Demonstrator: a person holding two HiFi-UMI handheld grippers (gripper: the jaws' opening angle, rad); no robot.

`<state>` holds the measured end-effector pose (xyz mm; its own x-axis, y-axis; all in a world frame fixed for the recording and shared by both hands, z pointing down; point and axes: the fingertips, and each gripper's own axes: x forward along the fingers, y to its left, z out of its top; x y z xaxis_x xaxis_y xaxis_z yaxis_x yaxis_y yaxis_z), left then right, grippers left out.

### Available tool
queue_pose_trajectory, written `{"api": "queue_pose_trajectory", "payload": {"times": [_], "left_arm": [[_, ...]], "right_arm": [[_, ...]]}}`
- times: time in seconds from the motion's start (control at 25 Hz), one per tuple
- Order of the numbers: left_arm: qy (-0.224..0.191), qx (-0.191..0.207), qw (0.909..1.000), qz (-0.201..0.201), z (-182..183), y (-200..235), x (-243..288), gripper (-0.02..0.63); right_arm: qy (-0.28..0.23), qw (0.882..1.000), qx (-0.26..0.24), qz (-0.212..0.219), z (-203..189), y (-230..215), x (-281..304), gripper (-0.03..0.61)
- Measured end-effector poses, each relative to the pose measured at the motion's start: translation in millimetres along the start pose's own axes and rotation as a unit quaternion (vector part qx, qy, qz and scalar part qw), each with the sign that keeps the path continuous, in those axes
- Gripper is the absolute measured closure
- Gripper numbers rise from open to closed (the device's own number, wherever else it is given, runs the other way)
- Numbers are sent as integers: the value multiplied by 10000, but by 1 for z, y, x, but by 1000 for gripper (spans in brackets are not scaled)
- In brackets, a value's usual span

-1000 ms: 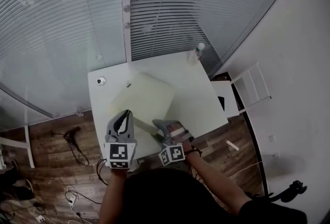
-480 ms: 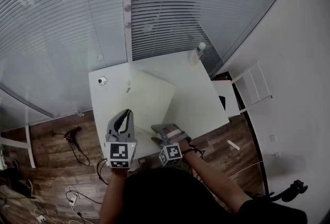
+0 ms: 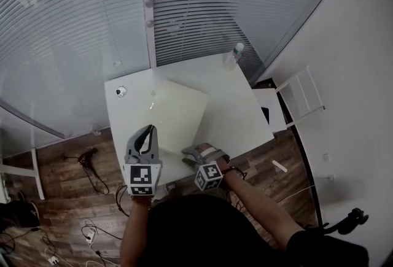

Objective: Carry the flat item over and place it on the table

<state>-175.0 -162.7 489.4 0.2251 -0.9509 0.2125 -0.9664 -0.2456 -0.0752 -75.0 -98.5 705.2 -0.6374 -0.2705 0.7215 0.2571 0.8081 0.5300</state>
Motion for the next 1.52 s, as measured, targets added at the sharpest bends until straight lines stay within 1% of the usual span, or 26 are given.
{"api": "queue_pose_trajectory", "payload": {"times": [0.08,0.12,0.2,0.24,0.32,0.36,0.4,0.44,0.48,0.6,0.64,0.68,0.72,0.76,0.8,0.84,0.92,0.96,1.0,1.08,1.12,1.16,1.2,1.32,1.44,1.52], "left_arm": [[20,-17,10000,-8,-2,-2,-3,612],[31,-23,10000,-12,-3,-3,-4,612],[61,-67,10000,-14,-7,-2,-4,611],[101,-109,9999,-36,-12,-2,-3,612],[323,-205,9991,-206,-31,-1,2,611],[523,-265,9977,-341,-45,-1,6,611],[758,-335,9955,-466,-62,0,10,609],[993,-427,9926,-549,-79,3,13,607],[1179,-552,9898,-576,-96,9,16,601],[1513,-1020,9820,-482,-135,34,27,594],[1661,-1156,9780,-507,-147,39,31,557],[1838,-1258,9730,-598,-159,41,36,505],[2016,-1334,9677,-721,-169,40,41,437],[2154,-1413,9628,-811,-178,41,46,413],[2229,-1511,9595,-829,-184,43,49,410],[2244,-1615,9578,-791,-186,48,51,403],[2192,-1781,9569,-675,-187,60,56,402],[2200,-1813,9564,-632,-189,66,59,403],[2269,-1810,9551,-600,-193,70,62,403],[2505,-1832,9487,-602,-208,76,65,403],[2606,-1883,9446,-662,-214,75,65,403],[2672,-1924,9412,-752,-217,71,64,403],[2706,-1916,9396,-846,-219,65,63,402],[2836,-1752,9372,-1028,-224,39,50,399],[2980,-1657,9330,-1149,-231,3,27,399],[3008,-1704,9286,-1348,-230,-24,8,399]], "right_arm": [[-214,9991,327,-151,1,-1,-10,524],[-313,9980,503,-232,2,-4,-15,572],[-431,9951,841,-294,2,-13,-21,569],[-444,9930,1051,-319,1,-19,-23,555],[-440,9831,1736,-384,-5,-35,-27,498],[-452,9738,2191,-415,-10,-43,-28,464],[-466,9622,2644,-449,-16,-50,-30,429],[-472,9500,3048,-483,-22,-56,-31,408],[-466,9384,3387,-512,-29,-60,-33,391],[-420,9065,4159,-590,-48,-66,-34,352],[-402,8954,4391,-618,-54,-67,-33,337],[-386,8836,4624,-625,-60,-67,-32,325],[-372,8714,4856,-590,-63,-66,-31,311],[-354,8606,5054,-524,-64,-65,-29,303],[-322,8537,5179,-446,-64,-63,-27,292],[-284,8512,5227,-368,-63,-61,-25,284],[-258,8504,5248,-251,-60,-57,-22,281],[-279,8461,5318,-211,-59,-57,-21,281],[-315,8379,5447,-177,-58,-57,-20,281],[-370,8169,5755,-126,-57,-56,-17,281],[-369,8090,5866,-104,-58,-55,-15,281],[-349,8044,5930,-81,-58,-54,-13,281],[-315,8028,5954,-55,-59,-53,-11,281],[-140,8033,5954,-34,-68,-49,-5,281],[-26,8001,5993,-251,-85,-50,-9,281],[8,8011,5974,-376,-97,-50,-18,280]]}}
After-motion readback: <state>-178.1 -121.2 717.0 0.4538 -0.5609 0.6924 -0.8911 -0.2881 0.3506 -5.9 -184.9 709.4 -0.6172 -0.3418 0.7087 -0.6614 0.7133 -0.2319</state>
